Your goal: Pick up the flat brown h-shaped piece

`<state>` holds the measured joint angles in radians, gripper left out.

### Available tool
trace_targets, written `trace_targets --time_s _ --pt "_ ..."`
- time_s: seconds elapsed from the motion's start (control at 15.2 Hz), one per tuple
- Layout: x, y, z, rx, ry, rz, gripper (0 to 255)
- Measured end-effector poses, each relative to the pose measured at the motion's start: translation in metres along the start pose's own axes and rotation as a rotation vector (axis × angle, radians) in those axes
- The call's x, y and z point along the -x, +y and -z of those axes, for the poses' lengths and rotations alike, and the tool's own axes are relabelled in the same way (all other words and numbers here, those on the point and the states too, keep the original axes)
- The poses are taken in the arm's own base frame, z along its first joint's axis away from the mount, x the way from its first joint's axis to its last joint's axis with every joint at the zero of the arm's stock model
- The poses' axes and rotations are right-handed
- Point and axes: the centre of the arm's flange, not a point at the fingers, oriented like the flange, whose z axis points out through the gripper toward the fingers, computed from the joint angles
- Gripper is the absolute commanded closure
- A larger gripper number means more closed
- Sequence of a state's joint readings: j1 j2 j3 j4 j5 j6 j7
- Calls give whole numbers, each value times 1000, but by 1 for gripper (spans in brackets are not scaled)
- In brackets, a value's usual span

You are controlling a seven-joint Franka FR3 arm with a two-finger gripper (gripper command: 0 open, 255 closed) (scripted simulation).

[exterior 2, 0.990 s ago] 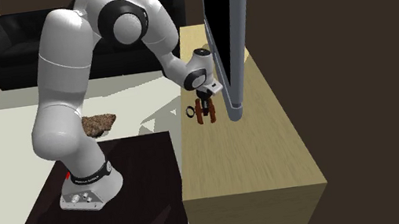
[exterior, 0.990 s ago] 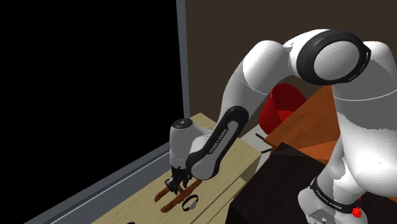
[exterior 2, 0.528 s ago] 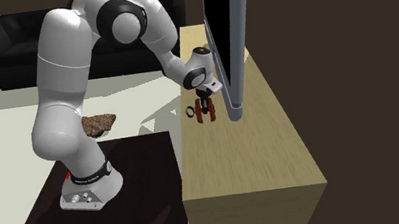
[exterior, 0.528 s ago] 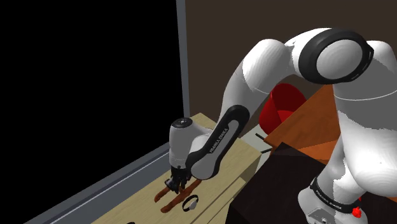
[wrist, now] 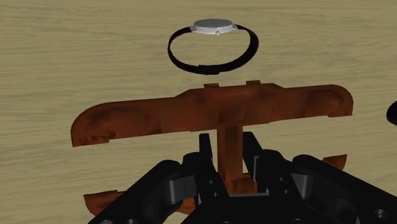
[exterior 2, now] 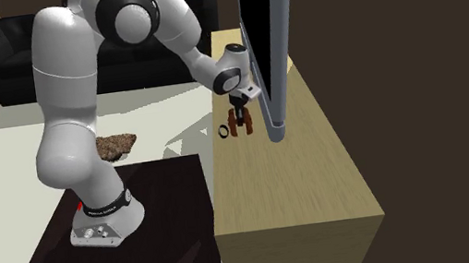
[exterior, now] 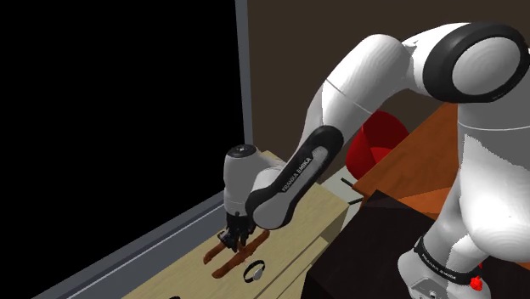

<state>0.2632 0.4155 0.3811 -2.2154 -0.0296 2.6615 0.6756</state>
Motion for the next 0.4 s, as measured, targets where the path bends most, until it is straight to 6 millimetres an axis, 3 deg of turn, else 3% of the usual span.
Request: trace_targets --time_s 0.4 --pt "1 -4 28 0 0 0 255"
